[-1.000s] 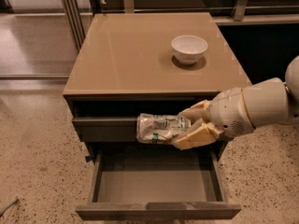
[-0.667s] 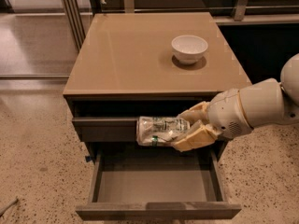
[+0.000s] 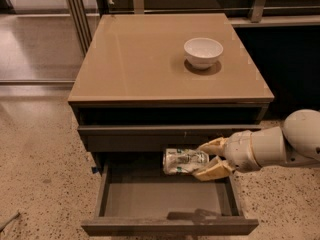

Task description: Place 7up can into middle drawer

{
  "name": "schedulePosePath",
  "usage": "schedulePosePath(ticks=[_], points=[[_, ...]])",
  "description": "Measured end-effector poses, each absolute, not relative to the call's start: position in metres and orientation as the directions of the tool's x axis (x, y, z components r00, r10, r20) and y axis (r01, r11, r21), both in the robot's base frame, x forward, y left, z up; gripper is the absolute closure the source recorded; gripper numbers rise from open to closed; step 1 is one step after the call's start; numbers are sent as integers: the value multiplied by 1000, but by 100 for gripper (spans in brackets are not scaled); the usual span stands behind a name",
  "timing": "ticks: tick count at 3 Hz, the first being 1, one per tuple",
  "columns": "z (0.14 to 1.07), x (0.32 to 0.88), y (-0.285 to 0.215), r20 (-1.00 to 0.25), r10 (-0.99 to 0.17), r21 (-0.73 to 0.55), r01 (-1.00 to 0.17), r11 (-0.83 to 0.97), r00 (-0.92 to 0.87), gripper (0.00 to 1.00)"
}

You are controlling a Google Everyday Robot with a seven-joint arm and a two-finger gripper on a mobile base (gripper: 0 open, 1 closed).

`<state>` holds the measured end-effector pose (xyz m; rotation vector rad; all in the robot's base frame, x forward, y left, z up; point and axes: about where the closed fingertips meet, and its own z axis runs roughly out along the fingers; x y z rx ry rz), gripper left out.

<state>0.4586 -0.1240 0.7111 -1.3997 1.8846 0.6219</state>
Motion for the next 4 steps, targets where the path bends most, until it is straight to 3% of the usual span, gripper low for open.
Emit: schedulePosePath(ticks=[1,2,4], points=[[627,468,-136,-790,-575,35,-952,304,-213,100],[627,469,-136,-790,-576,33,-952,304,-211,100],[527,468,-139,-783,-597,2,-960,281,-176,100]])
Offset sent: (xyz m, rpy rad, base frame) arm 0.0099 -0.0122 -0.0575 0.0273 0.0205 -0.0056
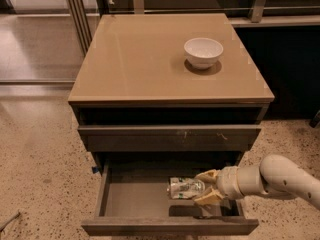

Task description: Place 7up can into middle drawer

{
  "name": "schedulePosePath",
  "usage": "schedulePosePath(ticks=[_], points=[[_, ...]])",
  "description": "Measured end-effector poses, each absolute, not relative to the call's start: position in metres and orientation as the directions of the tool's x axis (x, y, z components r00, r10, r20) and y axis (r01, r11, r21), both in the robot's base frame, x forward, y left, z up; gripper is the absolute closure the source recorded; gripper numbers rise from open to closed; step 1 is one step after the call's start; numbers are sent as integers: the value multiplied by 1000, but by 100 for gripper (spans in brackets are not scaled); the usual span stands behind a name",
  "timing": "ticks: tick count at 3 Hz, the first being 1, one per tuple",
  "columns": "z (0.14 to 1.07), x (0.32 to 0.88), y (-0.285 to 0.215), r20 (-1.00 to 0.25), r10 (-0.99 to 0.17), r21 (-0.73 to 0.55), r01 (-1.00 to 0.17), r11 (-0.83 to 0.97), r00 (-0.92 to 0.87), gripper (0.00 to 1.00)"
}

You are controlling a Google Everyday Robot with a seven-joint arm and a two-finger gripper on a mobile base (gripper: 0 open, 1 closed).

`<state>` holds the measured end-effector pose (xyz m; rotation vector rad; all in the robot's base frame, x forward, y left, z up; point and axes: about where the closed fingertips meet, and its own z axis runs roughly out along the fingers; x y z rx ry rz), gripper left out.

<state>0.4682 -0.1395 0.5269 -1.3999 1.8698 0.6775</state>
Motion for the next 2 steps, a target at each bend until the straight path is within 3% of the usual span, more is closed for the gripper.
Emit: schedulePosePath(ticks=[1,2], points=[[461,471,-130,-808,-558,41,-963,267,-190,100],[461,471,-130,-808,-558,41,-963,267,-189,100]])
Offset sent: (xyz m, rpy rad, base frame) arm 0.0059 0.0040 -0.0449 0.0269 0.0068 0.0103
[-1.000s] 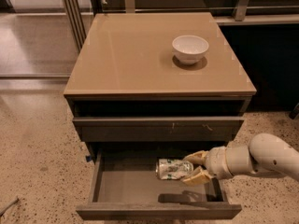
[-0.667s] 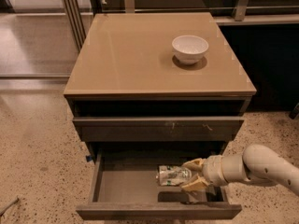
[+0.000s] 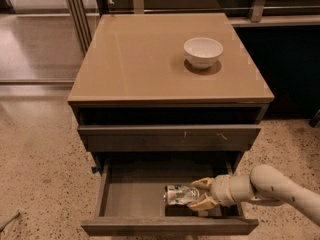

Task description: Place 7up can into middle drawer

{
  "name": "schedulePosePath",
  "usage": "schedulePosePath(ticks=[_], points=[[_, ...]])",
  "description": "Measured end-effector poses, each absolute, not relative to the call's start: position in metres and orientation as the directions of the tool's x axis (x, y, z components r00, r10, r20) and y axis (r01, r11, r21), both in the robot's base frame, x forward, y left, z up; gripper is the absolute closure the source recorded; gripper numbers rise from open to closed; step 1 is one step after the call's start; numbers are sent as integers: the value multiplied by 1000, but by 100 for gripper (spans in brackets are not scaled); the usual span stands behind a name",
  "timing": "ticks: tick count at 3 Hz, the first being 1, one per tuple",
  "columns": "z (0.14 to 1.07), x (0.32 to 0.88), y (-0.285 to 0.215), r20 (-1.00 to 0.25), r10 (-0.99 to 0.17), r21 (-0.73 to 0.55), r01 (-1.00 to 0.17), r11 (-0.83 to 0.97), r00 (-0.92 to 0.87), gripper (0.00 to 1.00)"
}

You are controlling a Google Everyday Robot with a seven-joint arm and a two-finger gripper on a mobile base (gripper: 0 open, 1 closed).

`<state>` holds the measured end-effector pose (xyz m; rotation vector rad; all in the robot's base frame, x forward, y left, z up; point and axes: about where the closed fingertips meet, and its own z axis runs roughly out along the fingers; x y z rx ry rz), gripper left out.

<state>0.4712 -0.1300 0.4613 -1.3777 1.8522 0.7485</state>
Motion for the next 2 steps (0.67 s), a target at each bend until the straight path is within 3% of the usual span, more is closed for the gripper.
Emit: schedulePosePath(ticks=[2], points=[[419,488,-137,-796,-595,-49,-968,247,-112,100]])
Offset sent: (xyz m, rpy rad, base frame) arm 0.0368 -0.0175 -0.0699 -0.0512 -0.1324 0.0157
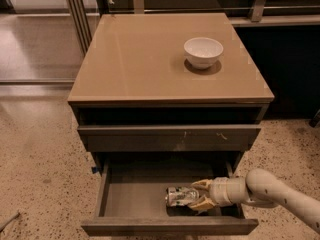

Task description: Place 7up can into middle drawer

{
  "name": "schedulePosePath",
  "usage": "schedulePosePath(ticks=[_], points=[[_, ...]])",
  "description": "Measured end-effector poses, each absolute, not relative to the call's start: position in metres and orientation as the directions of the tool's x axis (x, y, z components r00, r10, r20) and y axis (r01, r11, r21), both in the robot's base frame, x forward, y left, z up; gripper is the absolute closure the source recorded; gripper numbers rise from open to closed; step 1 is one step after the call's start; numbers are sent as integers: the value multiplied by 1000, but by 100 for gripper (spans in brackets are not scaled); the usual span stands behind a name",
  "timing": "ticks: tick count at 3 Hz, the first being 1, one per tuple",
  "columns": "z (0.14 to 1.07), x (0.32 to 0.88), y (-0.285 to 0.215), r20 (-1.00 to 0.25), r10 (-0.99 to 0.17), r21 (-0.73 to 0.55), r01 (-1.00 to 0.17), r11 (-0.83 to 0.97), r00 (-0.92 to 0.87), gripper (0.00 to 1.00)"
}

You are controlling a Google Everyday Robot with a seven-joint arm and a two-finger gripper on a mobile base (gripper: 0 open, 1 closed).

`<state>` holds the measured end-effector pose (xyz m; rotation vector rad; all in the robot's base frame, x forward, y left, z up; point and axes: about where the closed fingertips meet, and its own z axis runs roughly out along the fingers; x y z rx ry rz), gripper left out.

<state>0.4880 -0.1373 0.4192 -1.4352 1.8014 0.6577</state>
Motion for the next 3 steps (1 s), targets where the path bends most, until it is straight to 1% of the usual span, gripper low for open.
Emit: schedulePosePath(ticks=[2,3], points=[[385,520,-137,-800,-594,-75,-968,241,-85,100],[373,530,-138,-788,-608,-68,-968,241,-95,100]])
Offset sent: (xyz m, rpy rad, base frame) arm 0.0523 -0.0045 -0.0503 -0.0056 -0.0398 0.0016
